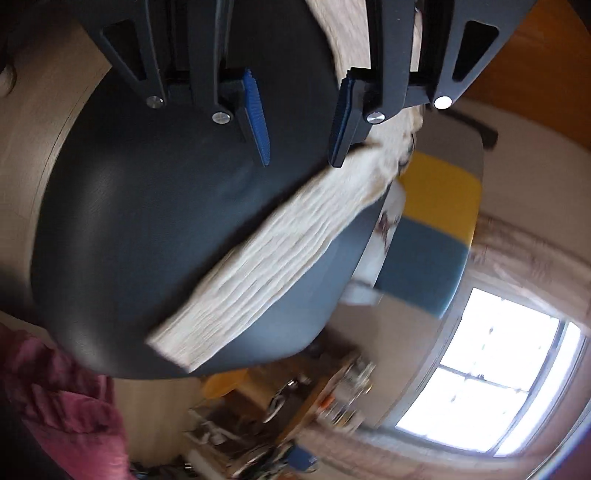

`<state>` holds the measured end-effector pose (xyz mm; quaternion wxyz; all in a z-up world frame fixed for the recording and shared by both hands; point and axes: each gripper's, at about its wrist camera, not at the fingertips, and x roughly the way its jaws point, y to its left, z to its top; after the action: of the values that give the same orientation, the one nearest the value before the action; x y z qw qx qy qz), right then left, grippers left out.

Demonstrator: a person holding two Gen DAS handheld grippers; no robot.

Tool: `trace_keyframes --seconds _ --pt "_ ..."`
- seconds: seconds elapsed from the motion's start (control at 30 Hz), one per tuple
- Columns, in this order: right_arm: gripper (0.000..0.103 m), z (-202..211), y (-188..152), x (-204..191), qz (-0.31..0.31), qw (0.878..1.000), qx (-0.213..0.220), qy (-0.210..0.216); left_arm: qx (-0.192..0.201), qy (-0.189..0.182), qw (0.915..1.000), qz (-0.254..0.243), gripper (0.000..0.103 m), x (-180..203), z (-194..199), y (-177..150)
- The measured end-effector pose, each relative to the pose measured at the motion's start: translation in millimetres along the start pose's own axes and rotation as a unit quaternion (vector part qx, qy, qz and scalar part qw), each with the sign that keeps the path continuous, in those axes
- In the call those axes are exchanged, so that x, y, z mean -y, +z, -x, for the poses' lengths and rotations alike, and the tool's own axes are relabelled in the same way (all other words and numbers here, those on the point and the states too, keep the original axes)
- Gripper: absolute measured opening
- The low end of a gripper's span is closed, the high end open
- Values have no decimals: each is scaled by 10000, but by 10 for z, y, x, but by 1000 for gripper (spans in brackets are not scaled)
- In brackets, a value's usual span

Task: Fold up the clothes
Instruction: 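Release the sleeve with the left gripper and lift the right gripper, then grasp the cream sweater sleeve cuff with the right gripper and lift it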

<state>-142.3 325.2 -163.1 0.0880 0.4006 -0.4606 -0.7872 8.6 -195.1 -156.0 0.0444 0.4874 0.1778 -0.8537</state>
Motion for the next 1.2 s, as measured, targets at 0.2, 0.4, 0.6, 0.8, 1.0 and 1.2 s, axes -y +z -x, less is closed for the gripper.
trace_keyframes --seconds 0.2,0.4,0.6,0.8,1.0,1.2 --pt "40 -201 575 497 -1155 9926 267 -275 -313 -52 9984 -474 14 465 -306 -29" --pt "39 -246 826 747 -1571 9853 622 -236 -466 11 9979 -455 14 529 -463 -3" --pt "28 -301 889 735 -1309 9869 819 -464 -510 -60 9980 -373 15 495 -497 10" --pt "2 -358 947 756 -1051 9879 799 -818 -492 -106 9980 -370 21 511 -499 -10" --pt "7 -357 923 971 -1679 9820 863 -92 -515 -159 9979 -364 25 512 -503 -17" --pt "32 -250 925 955 -2119 9672 1399 -31 -587 -199 9976 -310 25 496 -499 -3"
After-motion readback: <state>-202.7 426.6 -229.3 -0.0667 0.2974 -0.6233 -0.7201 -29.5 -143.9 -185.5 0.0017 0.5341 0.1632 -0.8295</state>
